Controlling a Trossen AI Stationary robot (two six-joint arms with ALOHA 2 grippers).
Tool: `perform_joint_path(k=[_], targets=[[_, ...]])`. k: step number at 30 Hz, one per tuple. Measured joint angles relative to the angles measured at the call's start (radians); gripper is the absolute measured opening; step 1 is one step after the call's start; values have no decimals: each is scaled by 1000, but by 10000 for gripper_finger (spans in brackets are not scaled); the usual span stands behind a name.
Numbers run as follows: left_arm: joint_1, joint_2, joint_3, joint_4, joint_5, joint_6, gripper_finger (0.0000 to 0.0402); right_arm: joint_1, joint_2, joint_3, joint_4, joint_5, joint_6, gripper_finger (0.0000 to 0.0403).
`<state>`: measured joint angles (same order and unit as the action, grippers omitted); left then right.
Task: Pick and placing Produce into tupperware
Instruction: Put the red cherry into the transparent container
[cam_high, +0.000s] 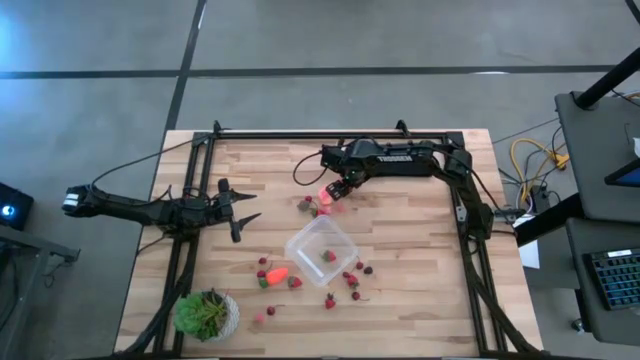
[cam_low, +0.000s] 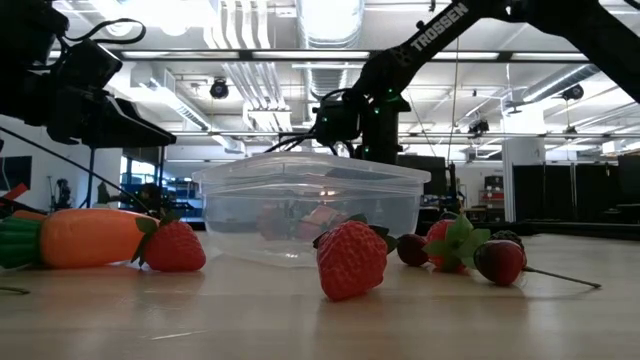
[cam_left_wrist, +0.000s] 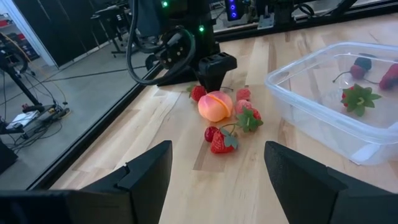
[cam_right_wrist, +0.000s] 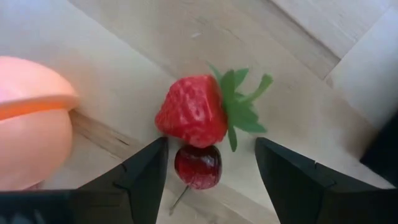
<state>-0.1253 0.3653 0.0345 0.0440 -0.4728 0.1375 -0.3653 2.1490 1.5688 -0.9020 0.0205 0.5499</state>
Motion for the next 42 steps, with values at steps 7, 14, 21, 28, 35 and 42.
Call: perform_joint_path(k=[7, 14, 21, 28, 35, 42], targets=[[0, 0, 0, 0, 0, 0, 242, 0, -1, 0, 2, -1, 0, 200], [0, 0, 0, 0, 0, 0, 242, -1, -2, 1, -1, -14, 26, 140], [0, 0, 0, 0, 0, 0, 242, 2, -2, 14, -1, -65, 48, 91], [0, 0, 0, 0, 0, 0, 242, 29, -63, 14, -8, -80, 90, 87], [0, 0, 0, 0, 0, 0, 242, 118, -226, 16, -6, -128, 151, 94], [0, 1, 0, 0, 0, 0, 242, 281, -318, 16, 4, -165, 246, 96]])
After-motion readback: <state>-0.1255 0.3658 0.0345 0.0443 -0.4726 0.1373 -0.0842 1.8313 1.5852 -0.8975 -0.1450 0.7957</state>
